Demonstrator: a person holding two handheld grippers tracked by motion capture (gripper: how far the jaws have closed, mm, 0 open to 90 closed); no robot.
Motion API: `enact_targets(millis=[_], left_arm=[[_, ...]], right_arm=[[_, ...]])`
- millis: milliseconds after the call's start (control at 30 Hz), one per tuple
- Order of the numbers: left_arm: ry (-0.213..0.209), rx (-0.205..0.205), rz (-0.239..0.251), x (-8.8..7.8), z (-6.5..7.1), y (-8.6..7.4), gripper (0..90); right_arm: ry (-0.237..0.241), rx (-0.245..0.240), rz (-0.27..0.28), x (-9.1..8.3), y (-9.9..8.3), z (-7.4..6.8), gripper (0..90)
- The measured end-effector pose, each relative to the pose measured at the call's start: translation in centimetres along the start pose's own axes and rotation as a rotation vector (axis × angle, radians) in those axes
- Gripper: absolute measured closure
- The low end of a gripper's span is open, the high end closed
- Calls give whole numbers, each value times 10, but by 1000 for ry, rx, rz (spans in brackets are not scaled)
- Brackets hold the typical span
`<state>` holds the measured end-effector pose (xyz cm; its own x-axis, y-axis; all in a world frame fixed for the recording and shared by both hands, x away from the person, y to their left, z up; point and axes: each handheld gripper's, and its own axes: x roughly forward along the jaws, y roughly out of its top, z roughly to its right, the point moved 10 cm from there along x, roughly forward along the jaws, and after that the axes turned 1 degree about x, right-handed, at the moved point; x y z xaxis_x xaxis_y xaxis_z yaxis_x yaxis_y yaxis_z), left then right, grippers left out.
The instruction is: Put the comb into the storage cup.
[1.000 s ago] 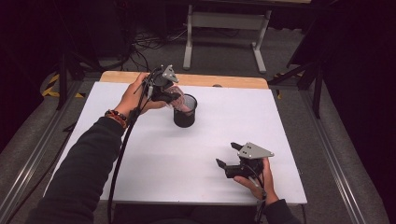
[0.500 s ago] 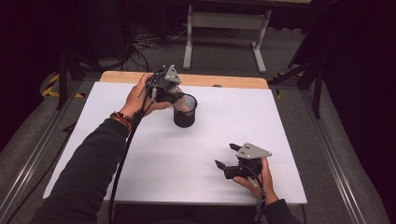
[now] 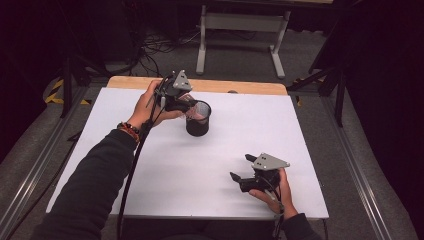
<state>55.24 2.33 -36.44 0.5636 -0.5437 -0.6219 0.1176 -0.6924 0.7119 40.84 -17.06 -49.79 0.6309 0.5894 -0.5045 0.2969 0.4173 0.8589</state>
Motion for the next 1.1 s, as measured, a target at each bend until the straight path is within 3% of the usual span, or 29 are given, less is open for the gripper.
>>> enact_targets(millis=[267,533,767,1100], left_arm=[[21,-18,65,-10,-2,4,412],[14,-29,143,-19,1,9,330],[14,-32,177,-24,6,10,231],[21,-21,213,-34,11,10,171]], right_arm=[[-5,-18,9,-1,2,-2,190],[-27,-11,22,-2,4,1,174],[-45,-13,34,-4,5,3,169],[-72,-14,47,-6,7,7,160]])
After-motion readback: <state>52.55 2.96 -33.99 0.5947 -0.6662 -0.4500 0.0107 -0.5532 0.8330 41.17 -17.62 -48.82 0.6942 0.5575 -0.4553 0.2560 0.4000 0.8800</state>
